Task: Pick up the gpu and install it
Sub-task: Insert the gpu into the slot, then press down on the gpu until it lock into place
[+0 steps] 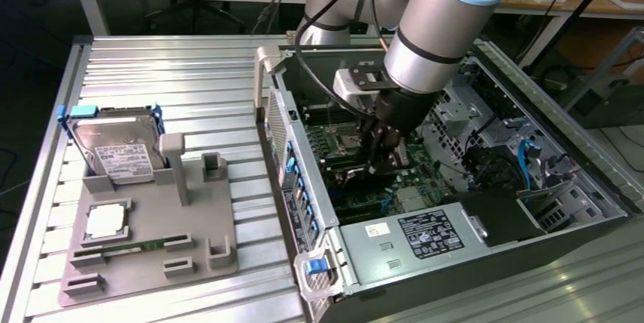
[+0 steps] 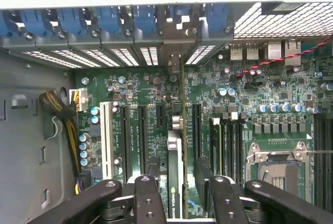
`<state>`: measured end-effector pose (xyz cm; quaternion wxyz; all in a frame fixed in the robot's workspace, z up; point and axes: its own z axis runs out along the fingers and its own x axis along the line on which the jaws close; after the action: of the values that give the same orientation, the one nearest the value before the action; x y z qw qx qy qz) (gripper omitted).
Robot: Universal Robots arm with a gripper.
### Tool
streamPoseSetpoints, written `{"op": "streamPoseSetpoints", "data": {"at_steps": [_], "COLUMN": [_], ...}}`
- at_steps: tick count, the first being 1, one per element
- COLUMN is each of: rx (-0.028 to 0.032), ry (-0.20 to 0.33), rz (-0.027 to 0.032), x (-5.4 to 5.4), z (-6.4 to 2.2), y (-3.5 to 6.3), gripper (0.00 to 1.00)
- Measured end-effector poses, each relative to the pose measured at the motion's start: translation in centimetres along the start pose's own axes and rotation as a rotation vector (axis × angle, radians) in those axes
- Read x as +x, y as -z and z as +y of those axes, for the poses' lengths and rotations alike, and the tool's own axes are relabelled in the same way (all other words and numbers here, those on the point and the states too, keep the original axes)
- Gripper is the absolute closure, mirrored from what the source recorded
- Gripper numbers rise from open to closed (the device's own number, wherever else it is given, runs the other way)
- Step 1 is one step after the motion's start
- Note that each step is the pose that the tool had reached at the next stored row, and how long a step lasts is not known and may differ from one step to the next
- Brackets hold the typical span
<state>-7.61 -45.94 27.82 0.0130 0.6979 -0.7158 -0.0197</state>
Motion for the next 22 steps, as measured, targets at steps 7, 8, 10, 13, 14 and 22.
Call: {"op": "streamPoseSetpoints", "data": {"at_steps": [7,8,10,13,14,22], "rx": [-0.0001,-0.0001,-0.0001,-0.0001,-0.0001,-0.0001], "ry": [0.0,0.0,0.0,0.0,0.0,0.0], "rz": [0.0002,0.0002,0.0003,0.0002,0.0003,0.0003], "x": [0.0,0.0,0.0,0.0,0.0,0.0], "z": [0.0,0.0,0.0,0.0,0.0,0.0], "y": [0.01,0.01,0.01,0.01,0.01,0.01], "gripper": [0.82,0.89,0.89,0.89,0.89,0.89]}}
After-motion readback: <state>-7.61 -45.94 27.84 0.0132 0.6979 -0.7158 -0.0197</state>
